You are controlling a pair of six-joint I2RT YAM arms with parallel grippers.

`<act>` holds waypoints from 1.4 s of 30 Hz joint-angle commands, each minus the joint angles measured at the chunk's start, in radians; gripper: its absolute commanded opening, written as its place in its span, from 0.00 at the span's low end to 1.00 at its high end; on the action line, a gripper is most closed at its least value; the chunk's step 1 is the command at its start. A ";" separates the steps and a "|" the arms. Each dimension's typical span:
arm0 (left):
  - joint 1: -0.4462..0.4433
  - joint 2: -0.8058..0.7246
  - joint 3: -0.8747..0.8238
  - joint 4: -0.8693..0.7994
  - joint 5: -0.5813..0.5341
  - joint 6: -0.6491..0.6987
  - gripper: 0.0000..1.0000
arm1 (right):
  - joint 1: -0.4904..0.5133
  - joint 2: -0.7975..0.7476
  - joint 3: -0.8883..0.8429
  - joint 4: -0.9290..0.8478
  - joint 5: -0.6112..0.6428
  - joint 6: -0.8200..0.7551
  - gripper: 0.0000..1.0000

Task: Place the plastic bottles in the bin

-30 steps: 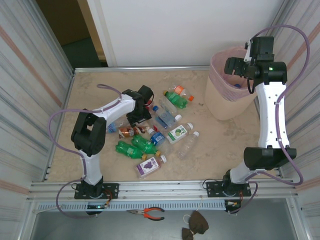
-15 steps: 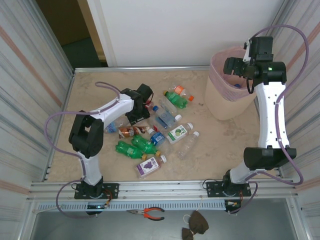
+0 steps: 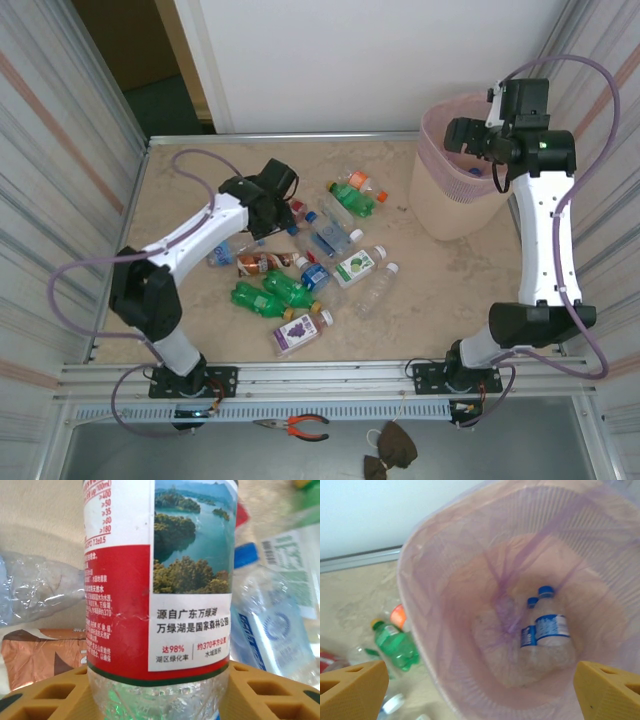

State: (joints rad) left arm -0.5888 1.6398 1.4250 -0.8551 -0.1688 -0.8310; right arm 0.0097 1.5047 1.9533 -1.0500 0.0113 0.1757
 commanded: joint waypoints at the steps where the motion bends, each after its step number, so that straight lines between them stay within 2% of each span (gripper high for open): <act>1: -0.030 -0.134 -0.072 0.098 -0.025 0.164 0.55 | 0.011 -0.072 -0.070 0.057 -0.172 0.063 0.94; 6: -0.080 -0.331 -0.202 0.321 0.063 0.378 0.53 | 0.025 -0.187 -0.294 0.249 -0.448 0.166 0.94; 9: -0.104 -0.424 -0.253 0.432 0.164 0.495 0.52 | 0.056 -0.265 -0.427 0.423 -0.591 0.236 0.95; 17: -0.111 -0.577 -0.349 0.715 0.522 0.607 0.50 | 0.225 -0.431 -0.661 0.866 -0.764 0.311 0.96; 21: -0.116 -0.596 -0.359 0.831 0.660 0.602 0.49 | 0.328 -0.467 -0.683 0.977 -0.774 0.313 1.00; 26: -0.131 -0.591 -0.347 0.954 0.775 0.578 0.48 | 0.436 -0.467 -0.669 1.040 -0.793 0.312 0.99; 31: -0.161 -0.562 -0.300 1.010 0.855 0.575 0.48 | 0.512 -0.450 -0.648 1.065 -0.800 0.297 1.00; 36: -0.193 -0.530 -0.263 1.015 0.884 0.579 0.48 | 0.544 -0.443 -0.639 1.086 -0.806 0.297 0.92; 42: -0.199 -0.521 -0.261 1.029 0.859 0.582 0.48 | 0.572 -0.457 -0.643 1.093 -0.817 0.288 0.73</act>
State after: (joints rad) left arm -0.7811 1.1206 1.1336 0.1280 0.6727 -0.2649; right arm 0.5697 1.0622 1.2812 0.0086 -0.7837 0.4629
